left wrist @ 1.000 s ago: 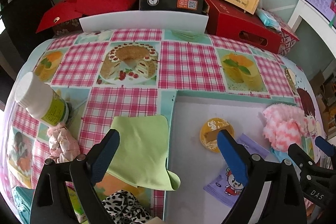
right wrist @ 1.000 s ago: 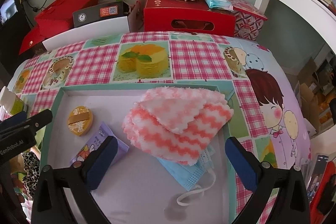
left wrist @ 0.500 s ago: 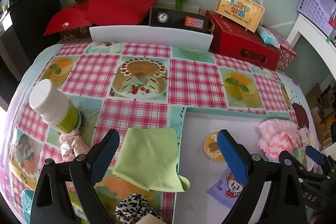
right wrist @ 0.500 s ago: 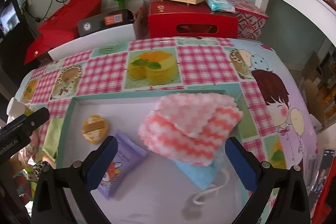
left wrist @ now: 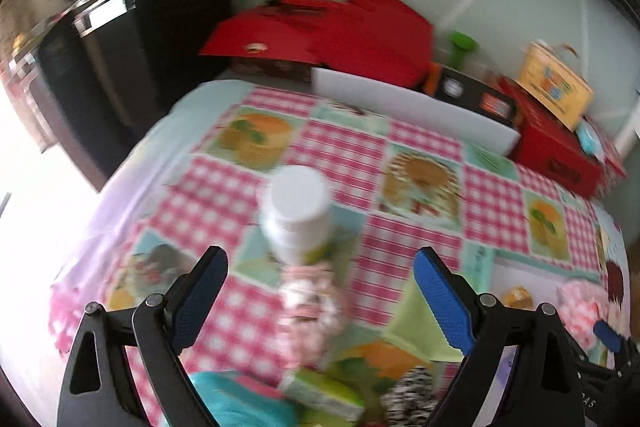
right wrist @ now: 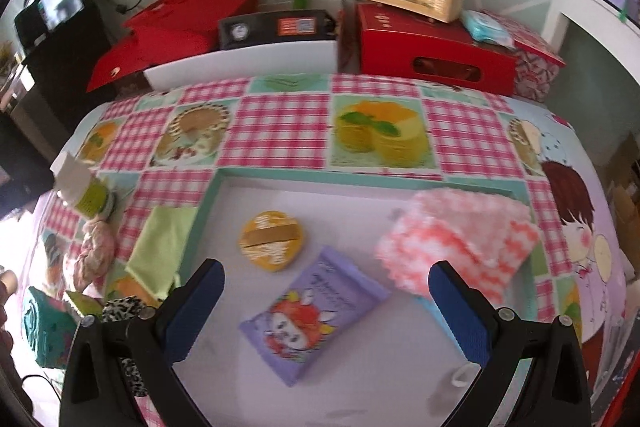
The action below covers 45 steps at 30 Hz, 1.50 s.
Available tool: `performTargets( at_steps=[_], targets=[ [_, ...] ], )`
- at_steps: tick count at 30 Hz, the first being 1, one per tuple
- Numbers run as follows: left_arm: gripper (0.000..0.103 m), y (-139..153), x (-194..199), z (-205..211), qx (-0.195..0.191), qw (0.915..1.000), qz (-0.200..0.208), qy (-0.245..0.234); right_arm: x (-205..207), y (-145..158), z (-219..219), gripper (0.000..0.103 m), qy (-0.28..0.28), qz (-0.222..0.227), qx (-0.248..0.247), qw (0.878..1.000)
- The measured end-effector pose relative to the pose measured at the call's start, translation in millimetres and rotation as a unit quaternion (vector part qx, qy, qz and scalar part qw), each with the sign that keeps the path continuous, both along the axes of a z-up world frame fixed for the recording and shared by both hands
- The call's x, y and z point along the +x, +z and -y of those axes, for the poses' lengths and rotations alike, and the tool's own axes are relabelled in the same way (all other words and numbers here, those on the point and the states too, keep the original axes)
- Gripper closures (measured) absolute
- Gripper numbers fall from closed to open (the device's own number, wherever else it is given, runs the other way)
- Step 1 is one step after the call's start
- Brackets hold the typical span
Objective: Organize soft objects
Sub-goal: 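Move both grippers back to the pile toward the green cloth and pink scrunchie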
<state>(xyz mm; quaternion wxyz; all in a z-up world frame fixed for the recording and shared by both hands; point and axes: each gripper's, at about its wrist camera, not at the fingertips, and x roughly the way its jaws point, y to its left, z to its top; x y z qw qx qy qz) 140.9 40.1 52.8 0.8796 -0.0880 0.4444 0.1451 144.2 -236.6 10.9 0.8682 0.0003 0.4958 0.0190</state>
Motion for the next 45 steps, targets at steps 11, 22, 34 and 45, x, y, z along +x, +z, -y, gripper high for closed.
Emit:
performTargets(
  at_steps=[11,22,34,45],
  targets=[
    [0.009,-11.4,-28.4,-65.2,-0.043,0.9979,-0.012,0.048,1.5,-0.5,-53.1,0.0,0.068,0.003,0.024,0.997],
    [0.009,-25.4,-22.1,-76.7,-0.076,0.9963,-0.013,0.037,3.7,-20.7,-119.3,0.0,0.147,-0.008,0.043,0.988],
    [0.009,-41.3,18.2,-52.6,-0.115,0.9854,-0.115,-0.053,10.5,-42.7,-145.5,0.0,0.191,-0.041,0.041,0.98],
    [0.009,-68.1,44.9,-39.2,-0.128,0.9718,-0.188,-0.062,35.7,-50.1,-162.9,0.009,0.23,-0.087,0.03,0.969]
  ],
)
